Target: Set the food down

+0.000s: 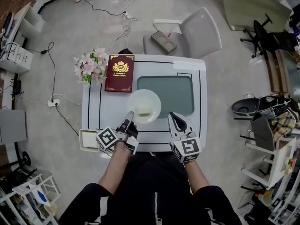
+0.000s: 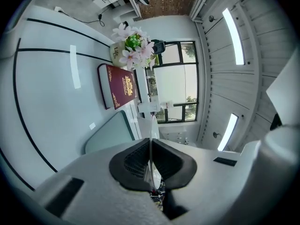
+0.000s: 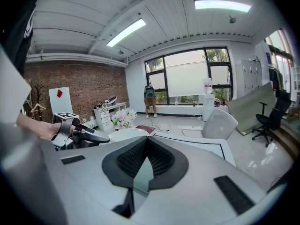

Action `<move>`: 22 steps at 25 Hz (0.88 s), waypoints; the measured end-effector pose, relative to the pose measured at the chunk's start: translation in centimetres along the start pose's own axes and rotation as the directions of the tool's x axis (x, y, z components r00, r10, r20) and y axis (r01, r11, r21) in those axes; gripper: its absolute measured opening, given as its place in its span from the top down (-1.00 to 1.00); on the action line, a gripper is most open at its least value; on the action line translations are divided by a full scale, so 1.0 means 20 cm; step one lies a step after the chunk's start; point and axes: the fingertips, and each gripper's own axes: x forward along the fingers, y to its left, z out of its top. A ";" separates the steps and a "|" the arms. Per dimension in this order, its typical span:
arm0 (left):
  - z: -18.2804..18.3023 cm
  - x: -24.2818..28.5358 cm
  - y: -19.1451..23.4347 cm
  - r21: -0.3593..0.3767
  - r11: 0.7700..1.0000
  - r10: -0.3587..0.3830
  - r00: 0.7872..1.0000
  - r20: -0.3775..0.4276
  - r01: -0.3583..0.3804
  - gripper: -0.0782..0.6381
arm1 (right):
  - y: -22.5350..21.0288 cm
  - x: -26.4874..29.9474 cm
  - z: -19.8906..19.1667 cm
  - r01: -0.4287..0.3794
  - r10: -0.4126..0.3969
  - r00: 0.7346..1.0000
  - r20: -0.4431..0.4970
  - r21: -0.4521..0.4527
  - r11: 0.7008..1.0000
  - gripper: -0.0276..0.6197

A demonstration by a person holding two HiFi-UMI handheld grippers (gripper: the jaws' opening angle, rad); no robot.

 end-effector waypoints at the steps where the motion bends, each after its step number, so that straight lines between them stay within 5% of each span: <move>1: 0.00 0.02 0.00 -0.002 1.000 0.001 1.000 -0.003 -0.001 0.74 | -0.01 0.01 0.00 0.000 0.000 1.000 -0.005 0.000 1.000 0.89; 22: -0.03 0.35 0.03 0.001 0.999 0.040 0.999 0.015 -0.040 0.74 | -0.35 0.13 -0.08 -0.017 0.019 0.999 -0.042 0.060 0.998 0.89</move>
